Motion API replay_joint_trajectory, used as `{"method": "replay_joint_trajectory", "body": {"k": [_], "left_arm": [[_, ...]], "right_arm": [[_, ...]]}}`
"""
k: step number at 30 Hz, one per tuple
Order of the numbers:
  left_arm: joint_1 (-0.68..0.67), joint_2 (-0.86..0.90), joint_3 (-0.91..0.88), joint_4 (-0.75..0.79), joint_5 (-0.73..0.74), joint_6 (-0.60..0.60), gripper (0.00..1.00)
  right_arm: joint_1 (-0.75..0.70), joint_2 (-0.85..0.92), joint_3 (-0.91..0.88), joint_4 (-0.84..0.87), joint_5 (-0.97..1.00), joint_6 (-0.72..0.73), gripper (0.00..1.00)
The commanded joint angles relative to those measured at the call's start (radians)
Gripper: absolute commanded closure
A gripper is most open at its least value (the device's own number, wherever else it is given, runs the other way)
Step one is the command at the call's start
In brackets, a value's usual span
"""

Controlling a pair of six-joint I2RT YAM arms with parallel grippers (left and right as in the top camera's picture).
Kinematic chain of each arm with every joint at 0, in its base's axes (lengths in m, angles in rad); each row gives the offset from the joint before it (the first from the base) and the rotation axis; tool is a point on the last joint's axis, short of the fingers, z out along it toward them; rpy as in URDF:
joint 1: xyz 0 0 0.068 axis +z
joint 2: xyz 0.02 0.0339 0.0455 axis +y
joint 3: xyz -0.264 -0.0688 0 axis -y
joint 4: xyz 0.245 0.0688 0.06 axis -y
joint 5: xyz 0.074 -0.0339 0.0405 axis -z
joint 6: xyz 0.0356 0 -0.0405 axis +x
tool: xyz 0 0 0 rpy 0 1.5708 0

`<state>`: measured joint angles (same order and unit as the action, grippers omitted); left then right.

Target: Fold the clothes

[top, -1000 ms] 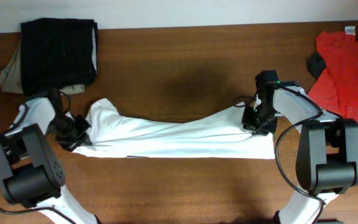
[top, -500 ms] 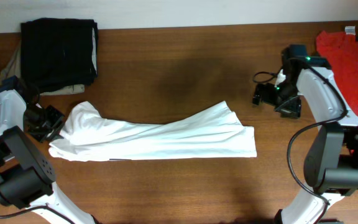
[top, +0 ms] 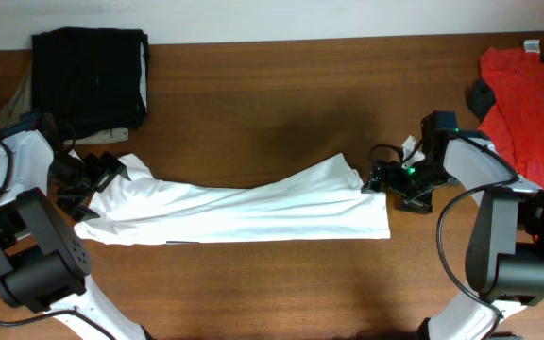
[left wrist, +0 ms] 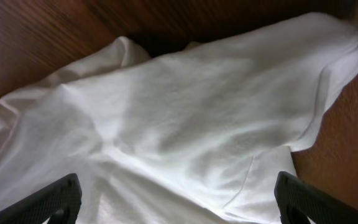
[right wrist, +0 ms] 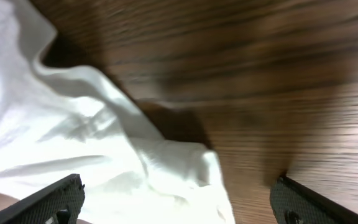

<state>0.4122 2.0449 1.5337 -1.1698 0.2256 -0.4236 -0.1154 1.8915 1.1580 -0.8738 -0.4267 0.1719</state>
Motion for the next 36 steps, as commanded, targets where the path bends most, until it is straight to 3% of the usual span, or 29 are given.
{"method": "replay_joint_trajectory", "body": {"k": [1, 4, 11, 16, 25, 31, 36], "left_arm": [[0.000, 0.003, 0.006, 0.002, 0.010, -0.002, 0.01], [0.000, 0.003, 0.006, 0.001, 0.010, -0.002, 0.01], [-0.005, 0.003, 0.006, 0.002, -0.017, -0.002, 0.01], [-0.016, 0.003, 0.006, 0.002, -0.032, -0.002, 0.01], [-0.020, 0.003, 0.006, 0.002, -0.058, -0.002, 0.01], [-0.020, 0.003, 0.006, 0.006, -0.057, -0.003, 0.01], [-0.046, 0.003, 0.006, 0.007, -0.058, -0.002, 0.01]], "right_arm": [[0.057, 0.030, -0.073, 0.046, -0.070, 0.003, 0.01], [0.109, 0.030, -0.081, 0.061, -0.065, 0.045, 0.03], [0.165, 0.030, -0.081, 0.094, 0.034, 0.177, 0.96], [0.095, 0.030, -0.027, 0.035, 0.121, 0.182, 0.96], [-0.054, 0.023, 0.333, -0.347, 0.331, 0.180, 0.96], [0.047, 0.022, 0.389, -0.358, 0.226, 0.181, 0.96], [0.245, 0.022, 0.389, -0.258, 0.171, 0.183, 0.96]]}}
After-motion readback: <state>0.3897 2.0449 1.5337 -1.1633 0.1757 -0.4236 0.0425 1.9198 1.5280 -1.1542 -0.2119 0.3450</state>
